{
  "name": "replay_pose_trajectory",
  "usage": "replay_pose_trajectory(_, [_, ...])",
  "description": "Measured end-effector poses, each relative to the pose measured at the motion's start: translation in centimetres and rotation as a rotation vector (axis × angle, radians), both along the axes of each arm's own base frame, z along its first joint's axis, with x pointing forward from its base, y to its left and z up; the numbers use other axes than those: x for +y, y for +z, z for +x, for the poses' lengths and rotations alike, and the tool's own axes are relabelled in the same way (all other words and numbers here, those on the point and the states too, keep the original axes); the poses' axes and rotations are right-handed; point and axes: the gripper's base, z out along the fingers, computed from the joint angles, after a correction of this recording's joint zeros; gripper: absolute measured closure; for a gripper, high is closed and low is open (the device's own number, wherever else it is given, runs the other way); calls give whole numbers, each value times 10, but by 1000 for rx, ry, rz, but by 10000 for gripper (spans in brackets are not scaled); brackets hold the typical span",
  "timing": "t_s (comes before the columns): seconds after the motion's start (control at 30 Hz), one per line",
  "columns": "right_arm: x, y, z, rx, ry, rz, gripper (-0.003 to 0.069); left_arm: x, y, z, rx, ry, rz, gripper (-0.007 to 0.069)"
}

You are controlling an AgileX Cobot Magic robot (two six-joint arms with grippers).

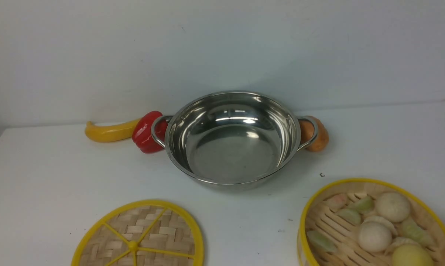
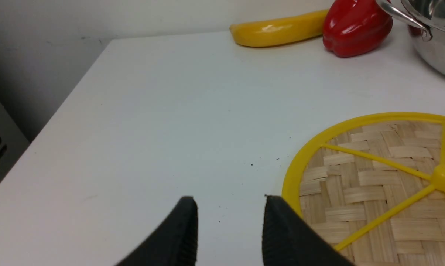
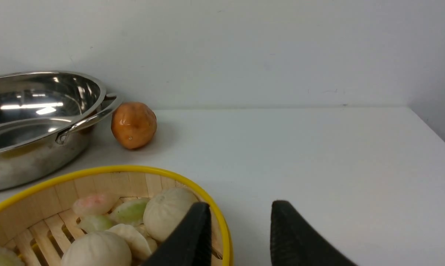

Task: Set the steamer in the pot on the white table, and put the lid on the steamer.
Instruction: 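Reach for and grasp the rim of the bamboo steamer holding the buns with the right gripper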

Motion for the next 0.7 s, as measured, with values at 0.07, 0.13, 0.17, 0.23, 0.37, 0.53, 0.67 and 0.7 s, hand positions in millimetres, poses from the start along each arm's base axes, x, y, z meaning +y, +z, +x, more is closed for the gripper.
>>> replay_pose_trajectory(0.07, [0,0,0,0,0,0,410,0,0,0,0,0,0,384])
replay_pose_trajectory(0.13, [0,0,0,0,0,0,410,0,0,0,0,0,0,384])
replay_pose_trajectory(0.17, [0,0,0,0,0,0,410,0,0,0,0,0,0,384])
replay_pose_trajectory(0.23, [0,0,0,0,0,0,410,0,0,0,0,0,0,384])
replay_pose_trajectory(0.37, [0,1,0,-10,1,2,410,0,0,0,0,0,0,384])
replay_pose_trajectory(0.53, [3,16,1,-182,20,112,410,0,0,0,0,0,0,384])
replay_pose_trajectory(0.67, [3,35,-1,-277,27,159,410,0,0,0,0,0,0,384])
replay_pose_trajectory(0.7, [3,42,-3,-285,27,165,410,0,0,0,0,0,0,384])
